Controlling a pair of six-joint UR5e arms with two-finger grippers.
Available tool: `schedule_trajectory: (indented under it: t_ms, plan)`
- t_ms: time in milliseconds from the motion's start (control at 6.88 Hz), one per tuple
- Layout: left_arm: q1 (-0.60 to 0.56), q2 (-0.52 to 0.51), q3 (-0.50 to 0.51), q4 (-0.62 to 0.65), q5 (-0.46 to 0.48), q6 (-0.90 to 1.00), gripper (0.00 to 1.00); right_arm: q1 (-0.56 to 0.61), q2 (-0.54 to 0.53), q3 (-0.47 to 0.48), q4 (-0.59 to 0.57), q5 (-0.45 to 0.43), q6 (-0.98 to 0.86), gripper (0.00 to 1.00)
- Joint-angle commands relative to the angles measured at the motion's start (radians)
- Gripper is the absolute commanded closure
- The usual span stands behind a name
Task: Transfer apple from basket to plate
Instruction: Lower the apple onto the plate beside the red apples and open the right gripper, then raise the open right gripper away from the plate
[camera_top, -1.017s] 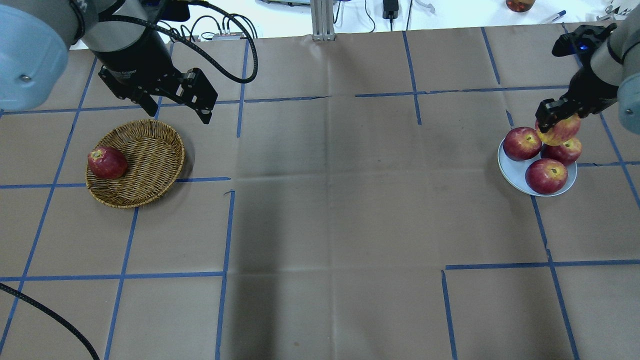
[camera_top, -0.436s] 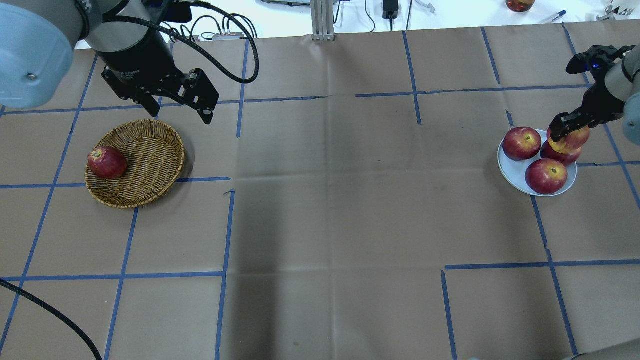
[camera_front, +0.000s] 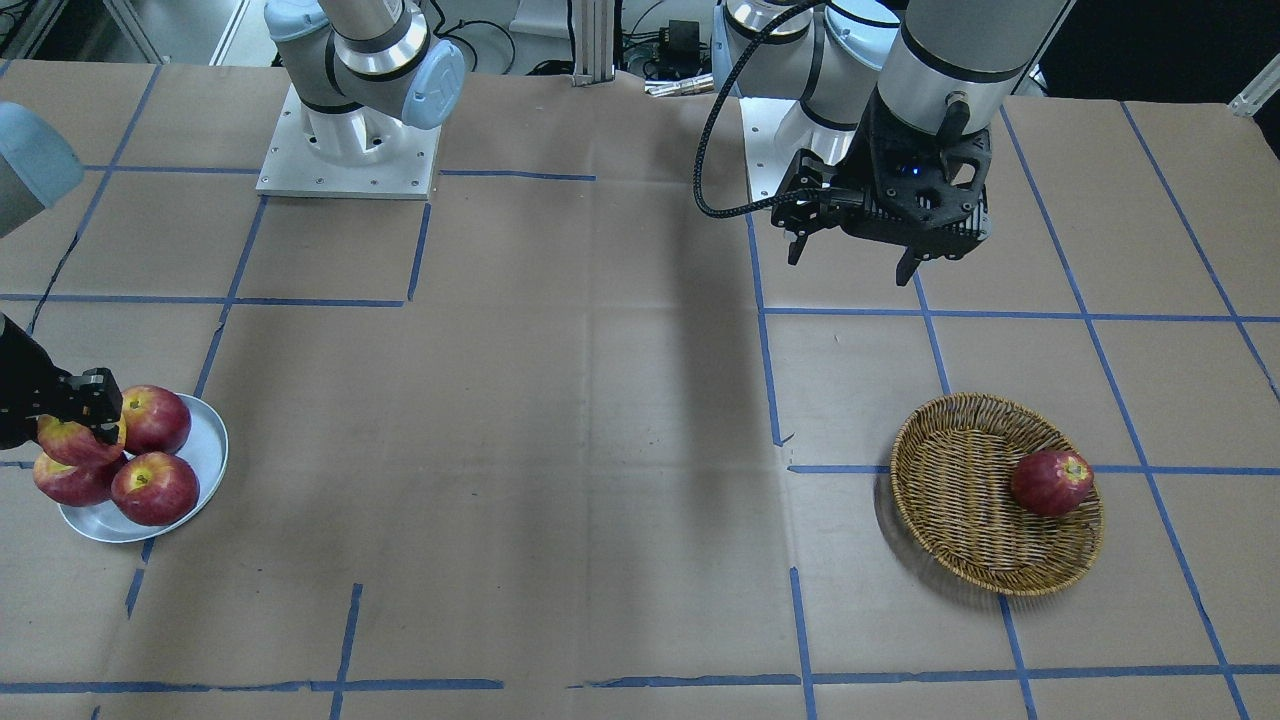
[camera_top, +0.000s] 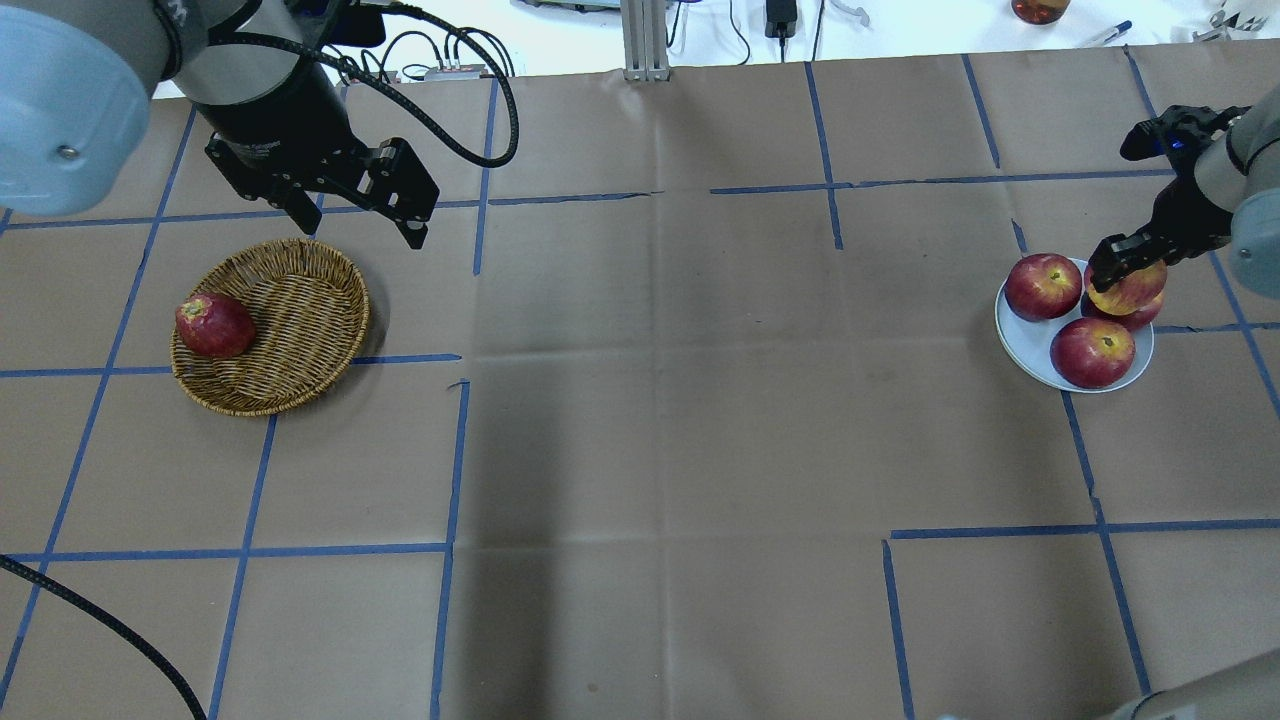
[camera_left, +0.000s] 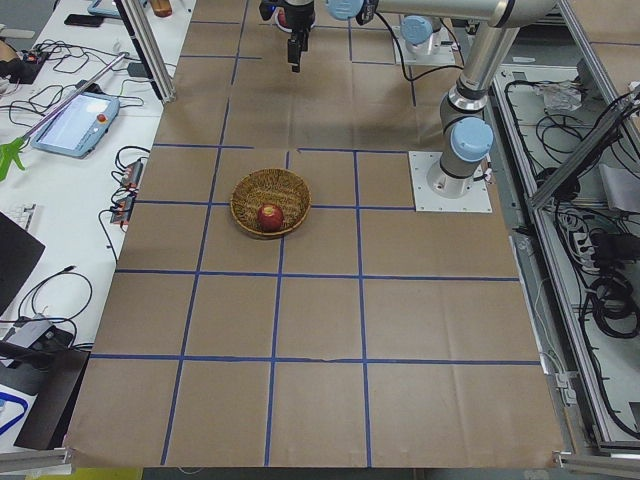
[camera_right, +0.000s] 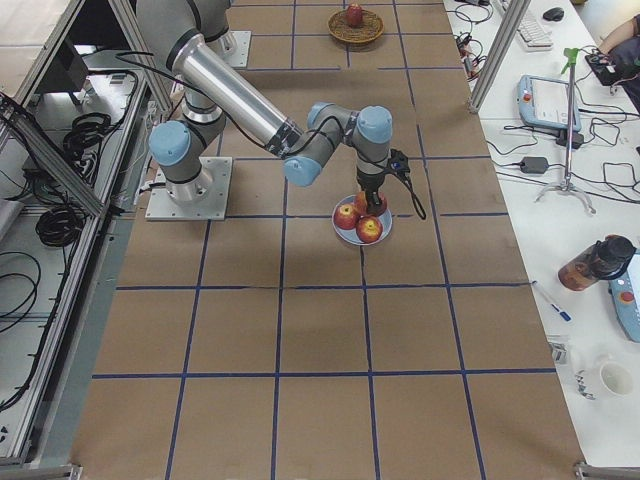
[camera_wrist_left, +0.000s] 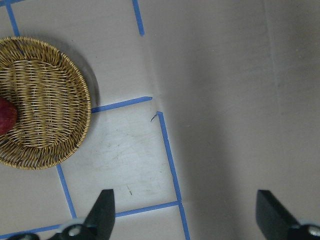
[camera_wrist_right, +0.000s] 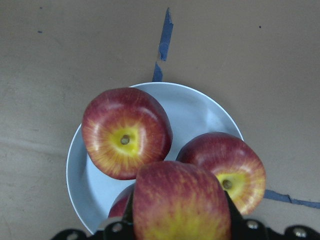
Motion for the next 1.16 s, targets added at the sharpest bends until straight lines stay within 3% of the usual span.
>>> schedule_trajectory:
  t_ms: [0,145,436,726,1017]
  plan:
    - [0.000,-0.001,0.000,0.002,0.000,0.000,0.01,0.002,0.015,0.001,-0.002,0.000,0.003,0.21]
    - [0.000,-0.001,0.000,0.002,0.000,0.000,0.01,0.004,0.009,0.000,-0.002,-0.011,0.008,0.00]
    - [0.000,-0.001,0.000,0.002,0.000,0.000,0.01,0.010,-0.012,-0.012,0.003,-0.002,0.006,0.00]
    - [0.000,-0.004,0.000,0.002,0.000,0.000,0.01,0.040,-0.099,-0.014,0.015,0.017,0.009,0.00]
    - [0.002,-0.006,0.003,0.005,0.000,0.000,0.01,0.135,-0.199,-0.044,0.129,0.032,0.101,0.00]
